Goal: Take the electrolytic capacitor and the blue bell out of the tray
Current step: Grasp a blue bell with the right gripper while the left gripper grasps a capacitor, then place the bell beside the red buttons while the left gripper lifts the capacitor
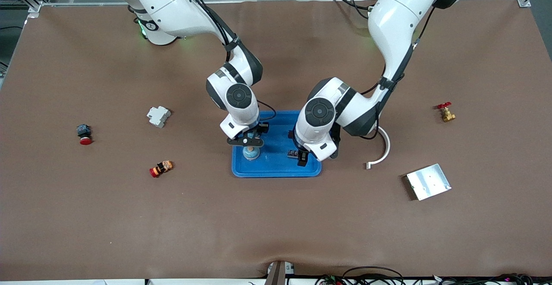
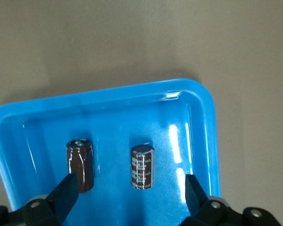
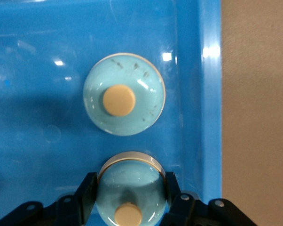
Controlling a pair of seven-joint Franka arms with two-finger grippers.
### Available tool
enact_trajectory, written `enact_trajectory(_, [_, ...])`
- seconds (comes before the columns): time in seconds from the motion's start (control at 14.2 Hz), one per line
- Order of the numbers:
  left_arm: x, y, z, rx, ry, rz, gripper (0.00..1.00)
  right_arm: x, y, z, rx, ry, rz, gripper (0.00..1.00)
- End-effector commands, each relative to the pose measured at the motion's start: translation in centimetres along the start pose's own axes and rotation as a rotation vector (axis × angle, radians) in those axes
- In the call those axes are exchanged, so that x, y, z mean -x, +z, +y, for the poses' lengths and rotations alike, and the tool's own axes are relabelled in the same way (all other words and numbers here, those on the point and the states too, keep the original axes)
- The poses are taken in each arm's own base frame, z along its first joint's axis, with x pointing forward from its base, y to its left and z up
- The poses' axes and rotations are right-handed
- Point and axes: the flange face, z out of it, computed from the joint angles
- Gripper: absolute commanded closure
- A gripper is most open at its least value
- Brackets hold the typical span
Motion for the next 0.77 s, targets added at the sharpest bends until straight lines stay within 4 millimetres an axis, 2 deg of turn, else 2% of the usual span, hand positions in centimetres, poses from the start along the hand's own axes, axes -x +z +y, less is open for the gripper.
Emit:
enact_trajectory(0.0, [1.1, 1.7, 0.0, 0.031, -0.034, 0.038, 0.0, -0.6, -0.9, 0.6, -0.006, 0.021, 0.005, 0.64])
enact_trajectory(0.14, [1.8, 3.2, -0.2, 0.049, -0.04, 0.065, 0.0, -1.1, -1.4, 1.1, -0.012, 0.028, 0.01, 0.69])
enact_trajectory(0.21, [2.2, 4.1, -0.5, 0.043, -0.039, 0.071, 0.0, -1.3, -2.7, 1.2, -0.021, 0.026, 0.021, 0.72])
enact_trajectory(0.49, [2.3, 5.4, -0.4, 0.054, -0.038, 0.066, 0.0, -1.9, -8.4, 3.5, 0.003, -0.034, -0.022, 0.78])
enact_trajectory(0.56, [2.3, 5.4, -0.4, 0.055, -0.038, 0.065, 0.0, -2.4, -9.6, 4.5, 0.002, -0.039, -0.035, 0.78])
enact_trajectory(0.7, [2.1, 5.9, -0.3, 0.059, -0.04, 0.062, 0.0, -4.3, -11.3, 8.1, 0.014, -0.069, -0.059, 0.8])
